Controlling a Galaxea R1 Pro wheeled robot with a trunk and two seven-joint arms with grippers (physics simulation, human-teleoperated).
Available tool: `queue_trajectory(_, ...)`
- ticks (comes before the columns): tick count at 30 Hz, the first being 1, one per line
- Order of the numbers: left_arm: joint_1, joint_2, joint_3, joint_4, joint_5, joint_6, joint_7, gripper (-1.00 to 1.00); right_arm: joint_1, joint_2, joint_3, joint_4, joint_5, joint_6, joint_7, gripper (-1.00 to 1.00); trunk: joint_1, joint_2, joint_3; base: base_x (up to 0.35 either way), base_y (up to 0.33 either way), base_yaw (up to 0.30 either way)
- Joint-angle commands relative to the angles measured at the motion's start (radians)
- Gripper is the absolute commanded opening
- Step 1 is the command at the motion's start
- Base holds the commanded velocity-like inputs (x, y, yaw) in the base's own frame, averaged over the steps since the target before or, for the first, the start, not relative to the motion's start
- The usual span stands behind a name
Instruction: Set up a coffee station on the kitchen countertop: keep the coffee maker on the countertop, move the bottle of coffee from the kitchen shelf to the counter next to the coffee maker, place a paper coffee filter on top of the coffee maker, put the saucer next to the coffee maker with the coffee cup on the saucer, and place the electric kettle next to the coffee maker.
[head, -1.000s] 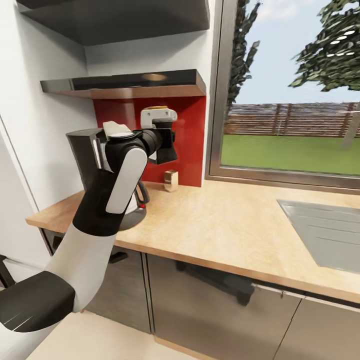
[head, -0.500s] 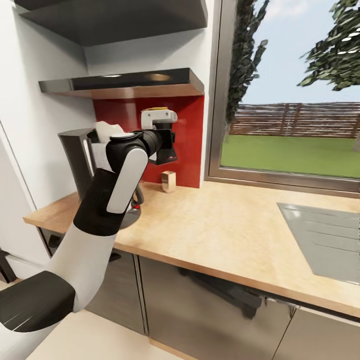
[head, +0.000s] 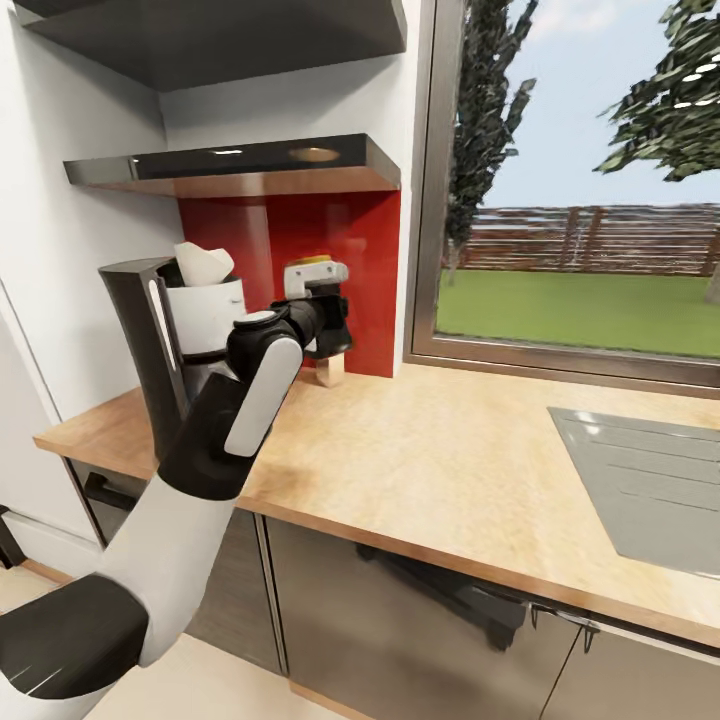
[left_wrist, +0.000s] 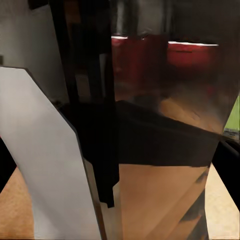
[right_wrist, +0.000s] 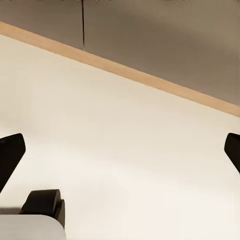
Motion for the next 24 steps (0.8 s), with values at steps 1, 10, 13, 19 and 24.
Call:
queue_trajectory(1,0.004,0.001,-0.001,0.009,0.005,-0.004,0.01,-1.0,-0.001,-0.001,0.007,0.001,-0.007,-0.004,0.002,1.0,0.0,-0.001,-0.001,0.0,0.0,0.0)
queue_trajectory(10,0.065,0.042,-0.002,0.051,0.0,-0.047,0.009,-1.0,-0.001,-0.001,0.007,0.001,-0.007,-0.004,0.002,1.0,0.0,-0.001,-0.001,0.0,0.0,0.0)
queue_trajectory(13,0.078,0.059,-0.019,0.087,-0.001,-0.097,0.007,-1.0,-0.001,-0.001,0.007,0.001,-0.007,-0.004,0.002,1.0,0.0,-0.001,-0.001,0.0,0.0,0.0)
queue_trajectory(19,0.083,0.07,-0.116,0.148,-0.001,-0.16,0.006,-1.0,0.0,-0.001,0.007,0.001,-0.007,-0.004,0.002,1.0,0.0,-0.001,-0.001,0.0,0.0,0.0)
queue_trajectory(24,0.084,0.074,-0.131,0.191,-0.001,-0.206,0.006,-1.0,0.0,-0.001,0.007,0.001,-0.007,-0.004,0.002,1.0,0.0,-0.001,-0.001,0.0,0.0,0.0)
